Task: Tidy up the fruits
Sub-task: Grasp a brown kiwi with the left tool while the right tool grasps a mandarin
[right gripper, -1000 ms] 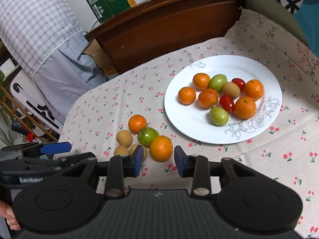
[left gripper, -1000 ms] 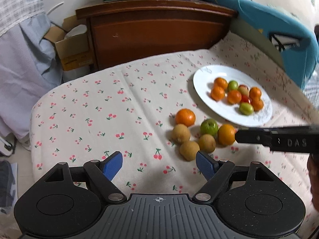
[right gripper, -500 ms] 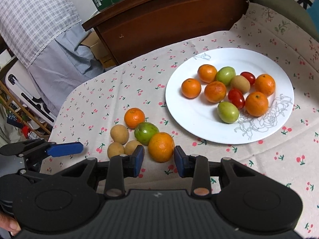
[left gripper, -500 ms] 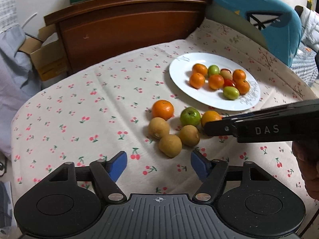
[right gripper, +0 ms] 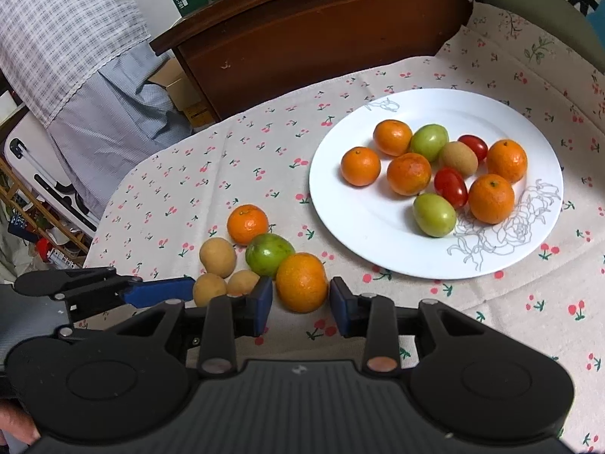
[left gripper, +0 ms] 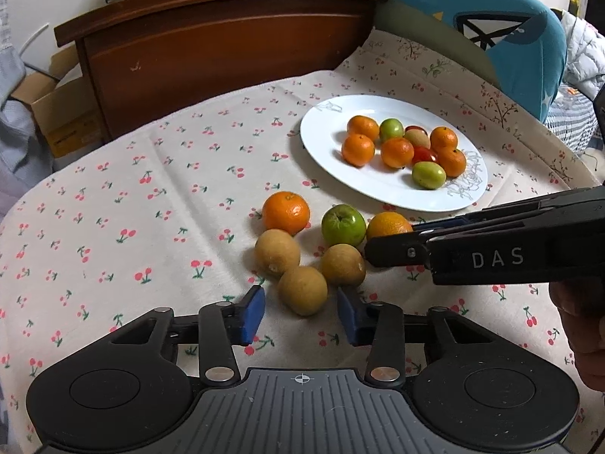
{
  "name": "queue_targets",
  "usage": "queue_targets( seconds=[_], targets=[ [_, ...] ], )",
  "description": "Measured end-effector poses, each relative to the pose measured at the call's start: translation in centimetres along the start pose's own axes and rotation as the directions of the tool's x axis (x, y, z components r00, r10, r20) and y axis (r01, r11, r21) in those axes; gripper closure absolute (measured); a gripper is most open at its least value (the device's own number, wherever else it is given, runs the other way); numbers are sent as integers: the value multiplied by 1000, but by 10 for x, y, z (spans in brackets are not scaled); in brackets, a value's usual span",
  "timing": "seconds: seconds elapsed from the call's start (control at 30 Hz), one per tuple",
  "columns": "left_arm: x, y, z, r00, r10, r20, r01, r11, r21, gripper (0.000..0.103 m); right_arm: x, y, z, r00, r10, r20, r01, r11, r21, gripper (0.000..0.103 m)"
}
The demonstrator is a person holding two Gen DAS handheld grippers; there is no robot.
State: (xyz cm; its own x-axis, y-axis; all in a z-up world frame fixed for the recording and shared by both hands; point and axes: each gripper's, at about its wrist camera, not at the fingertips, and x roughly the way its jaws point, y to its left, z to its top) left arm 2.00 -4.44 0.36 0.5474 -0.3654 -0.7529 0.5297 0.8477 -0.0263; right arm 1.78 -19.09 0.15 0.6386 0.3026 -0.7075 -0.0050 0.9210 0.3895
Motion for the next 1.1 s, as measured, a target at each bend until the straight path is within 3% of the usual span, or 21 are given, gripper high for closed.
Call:
queue_targets(
  seconds=[0.23,0.73,1.1],
  targets=[
    [0,0,0,1000,-23,17,23,1000,-4,78,0,-2,1,1000,-1,6,1,1000,13,73],
    [-19,3,3,999,-17,38,19,998,-54,78,-12,-1,3,999,28,24,-28,999,26,74],
    [-37,4,16,995,-16,102,26,995,-95,78,-33,-1,17,994,48,97,-51,998,35,74]
  ],
)
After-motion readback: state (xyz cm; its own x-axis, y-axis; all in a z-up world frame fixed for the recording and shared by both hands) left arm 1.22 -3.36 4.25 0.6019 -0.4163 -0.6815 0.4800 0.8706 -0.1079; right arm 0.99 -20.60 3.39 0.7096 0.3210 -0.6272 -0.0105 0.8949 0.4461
